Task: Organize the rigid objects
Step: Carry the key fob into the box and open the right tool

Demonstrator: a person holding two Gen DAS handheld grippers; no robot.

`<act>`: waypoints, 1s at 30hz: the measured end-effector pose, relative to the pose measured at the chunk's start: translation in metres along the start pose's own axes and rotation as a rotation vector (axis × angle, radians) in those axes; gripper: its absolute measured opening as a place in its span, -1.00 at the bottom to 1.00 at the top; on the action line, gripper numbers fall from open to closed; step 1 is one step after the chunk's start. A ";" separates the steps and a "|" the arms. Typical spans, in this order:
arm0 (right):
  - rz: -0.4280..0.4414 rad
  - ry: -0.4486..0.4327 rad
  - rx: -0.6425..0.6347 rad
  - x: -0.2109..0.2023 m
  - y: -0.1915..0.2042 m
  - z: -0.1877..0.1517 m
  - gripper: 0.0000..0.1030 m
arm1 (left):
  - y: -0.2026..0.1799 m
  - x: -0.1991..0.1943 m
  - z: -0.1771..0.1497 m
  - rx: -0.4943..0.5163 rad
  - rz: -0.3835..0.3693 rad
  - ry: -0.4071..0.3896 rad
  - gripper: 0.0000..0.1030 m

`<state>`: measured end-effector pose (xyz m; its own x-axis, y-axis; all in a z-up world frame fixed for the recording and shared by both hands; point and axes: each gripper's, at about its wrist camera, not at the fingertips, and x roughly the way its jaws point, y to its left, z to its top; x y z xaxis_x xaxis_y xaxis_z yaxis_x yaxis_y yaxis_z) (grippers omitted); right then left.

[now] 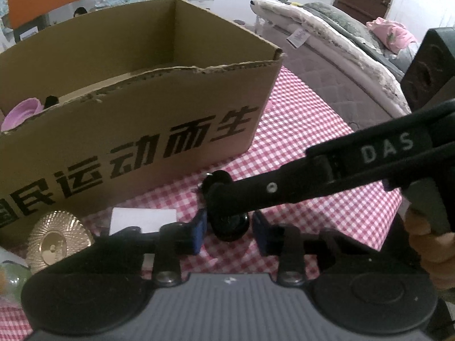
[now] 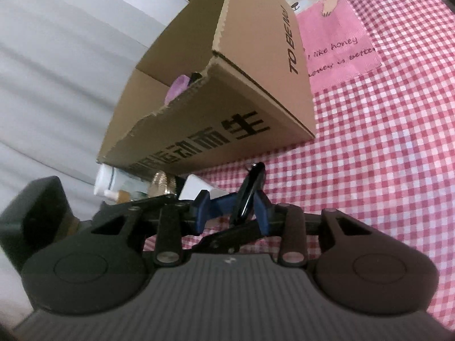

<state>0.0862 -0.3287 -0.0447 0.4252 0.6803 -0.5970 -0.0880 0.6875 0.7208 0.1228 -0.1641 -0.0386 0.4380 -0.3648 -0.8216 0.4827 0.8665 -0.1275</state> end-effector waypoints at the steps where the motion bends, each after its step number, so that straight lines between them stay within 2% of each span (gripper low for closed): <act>1: 0.008 -0.002 0.002 0.000 -0.001 0.000 -0.37 | 0.000 0.000 0.000 0.000 0.002 0.000 -0.43; 5: 0.019 -0.005 0.023 0.001 -0.004 -0.001 -0.41 | 0.002 0.000 -0.001 -0.006 0.011 0.001 -0.57; 9: -0.006 -0.001 0.036 0.012 -0.005 0.000 -0.44 | 0.004 -0.001 -0.002 -0.011 0.018 0.000 -0.67; 11: -0.022 0.006 0.054 0.024 -0.006 -0.002 -0.47 | 0.003 -0.001 -0.002 -0.008 0.021 -0.001 -0.67; 19: -0.006 -0.014 0.076 0.014 -0.011 -0.008 -0.50 | -0.007 -0.009 -0.005 0.026 0.029 -0.022 -0.67; 24: -0.009 -0.049 0.041 -0.004 0.010 -0.016 -0.51 | -0.016 -0.035 -0.007 0.051 0.031 -0.078 -0.67; 30: -0.011 -0.132 -0.079 -0.030 0.066 -0.021 -0.50 | -0.021 -0.089 0.000 0.090 0.059 -0.204 -0.66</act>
<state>0.0486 -0.2985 0.0134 0.5406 0.6367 -0.5499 -0.1511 0.7164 0.6811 0.0734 -0.1500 0.0368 0.6073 -0.3832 -0.6959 0.5130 0.8580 -0.0247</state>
